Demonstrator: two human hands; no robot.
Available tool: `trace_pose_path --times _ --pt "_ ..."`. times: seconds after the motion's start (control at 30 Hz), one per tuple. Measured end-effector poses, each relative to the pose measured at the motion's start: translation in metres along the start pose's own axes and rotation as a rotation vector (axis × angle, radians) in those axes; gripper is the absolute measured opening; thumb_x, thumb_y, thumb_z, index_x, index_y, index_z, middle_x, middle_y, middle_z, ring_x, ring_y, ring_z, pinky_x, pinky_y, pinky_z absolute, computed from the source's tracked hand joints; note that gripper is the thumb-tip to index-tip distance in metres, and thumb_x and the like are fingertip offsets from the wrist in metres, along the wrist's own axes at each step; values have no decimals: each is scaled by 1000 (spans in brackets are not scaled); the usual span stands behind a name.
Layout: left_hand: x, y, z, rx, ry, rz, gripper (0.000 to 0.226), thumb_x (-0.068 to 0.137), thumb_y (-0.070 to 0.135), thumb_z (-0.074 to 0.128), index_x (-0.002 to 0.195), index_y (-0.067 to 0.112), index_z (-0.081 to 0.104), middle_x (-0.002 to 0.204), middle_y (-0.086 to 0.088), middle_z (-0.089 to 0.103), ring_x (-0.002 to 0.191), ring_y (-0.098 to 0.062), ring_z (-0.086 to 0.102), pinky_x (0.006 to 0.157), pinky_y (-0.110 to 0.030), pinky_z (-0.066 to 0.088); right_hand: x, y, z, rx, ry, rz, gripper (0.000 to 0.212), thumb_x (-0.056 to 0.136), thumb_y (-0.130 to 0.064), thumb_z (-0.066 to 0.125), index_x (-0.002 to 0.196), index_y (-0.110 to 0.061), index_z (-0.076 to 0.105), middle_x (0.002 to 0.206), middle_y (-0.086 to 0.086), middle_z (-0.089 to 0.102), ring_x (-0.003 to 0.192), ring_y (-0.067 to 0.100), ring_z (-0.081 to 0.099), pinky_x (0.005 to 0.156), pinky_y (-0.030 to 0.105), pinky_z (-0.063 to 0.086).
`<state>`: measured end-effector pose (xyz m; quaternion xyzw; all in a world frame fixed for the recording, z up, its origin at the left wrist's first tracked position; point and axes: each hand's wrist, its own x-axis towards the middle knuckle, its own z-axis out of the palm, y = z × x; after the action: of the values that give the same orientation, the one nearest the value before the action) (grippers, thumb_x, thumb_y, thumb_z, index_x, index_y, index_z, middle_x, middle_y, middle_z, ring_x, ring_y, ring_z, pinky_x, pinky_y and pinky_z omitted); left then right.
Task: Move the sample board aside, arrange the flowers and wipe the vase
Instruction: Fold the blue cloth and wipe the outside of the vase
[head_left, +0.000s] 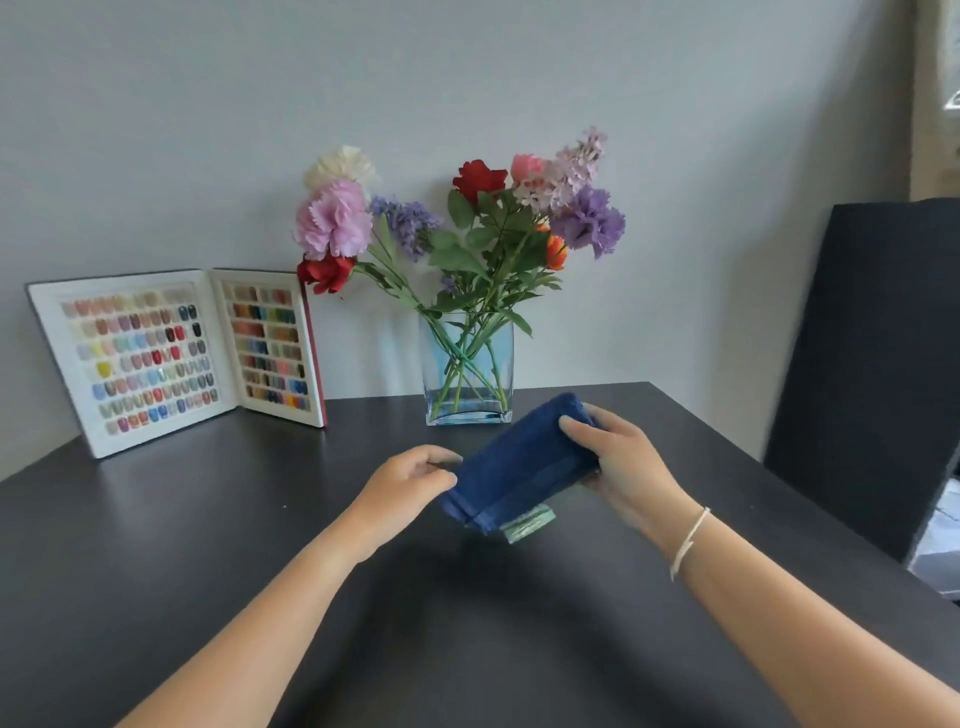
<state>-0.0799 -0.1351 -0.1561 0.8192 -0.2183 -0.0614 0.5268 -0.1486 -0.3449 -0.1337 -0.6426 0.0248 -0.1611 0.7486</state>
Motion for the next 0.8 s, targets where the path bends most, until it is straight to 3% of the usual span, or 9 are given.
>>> trace_pose_path --times 0.1,0.17,0.23,0.33,0.47,0.6,0.7,0.8 --pt "3 3 -5 -2 -70 79 26 83 26 61 105 39 59 97 11 68 93 -2 62 78 -17 43 16 -15 17 -259 -115 -175 18 84 -8 62 90 -23 68 91 1 70 84 16 64 68 21 53" --pt "6 9 -2 -1 -72 144 30 80 30 66 102 48 57 96 14 67 86 4 61 72 -9 46 25 -23 27 -337 -182 -226 22 82 -8 65 88 -29 66 89 -3 69 79 8 63 63 15 53" --pt "11 13 1 -2 -16 195 30 78 30 68 95 51 55 94 11 66 79 2 60 67 -6 46 34 -26 33 -350 -216 -250 22 80 -9 68 86 -30 65 86 -4 68 74 5 63 61 14 52" --pt "16 15 5 -31 90 260 20 81 25 66 91 42 59 88 4 64 71 0 58 64 -7 45 45 -26 34 -300 -212 -262 19 79 -10 69 85 -28 64 83 -5 68 70 4 64 60 16 52" --pt "17 16 13 -50 190 290 8 82 22 61 82 30 63 79 10 64 61 2 54 58 -6 42 49 -6 33 -252 -33 -193 23 78 -20 71 98 -26 59 93 2 66 89 20 62 76 35 53" --pt "19 17 23 63 292 284 7 80 18 61 82 25 64 78 15 65 52 1 51 57 -10 42 39 17 38 -394 271 -118 33 75 -34 72 98 -19 53 101 2 58 91 19 59 80 47 54" --pt "20 18 25 162 357 275 8 78 22 61 86 24 64 81 14 66 52 -4 51 59 -23 44 27 28 43 -188 280 20 21 81 -35 65 89 -17 57 93 4 62 81 19 62 68 41 57" --pt "20 23 28 274 378 320 13 79 23 60 91 24 64 77 12 64 54 -5 49 54 -21 38 16 34 51 109 172 180 20 90 -33 53 99 -18 63 95 2 68 88 27 65 66 38 56"
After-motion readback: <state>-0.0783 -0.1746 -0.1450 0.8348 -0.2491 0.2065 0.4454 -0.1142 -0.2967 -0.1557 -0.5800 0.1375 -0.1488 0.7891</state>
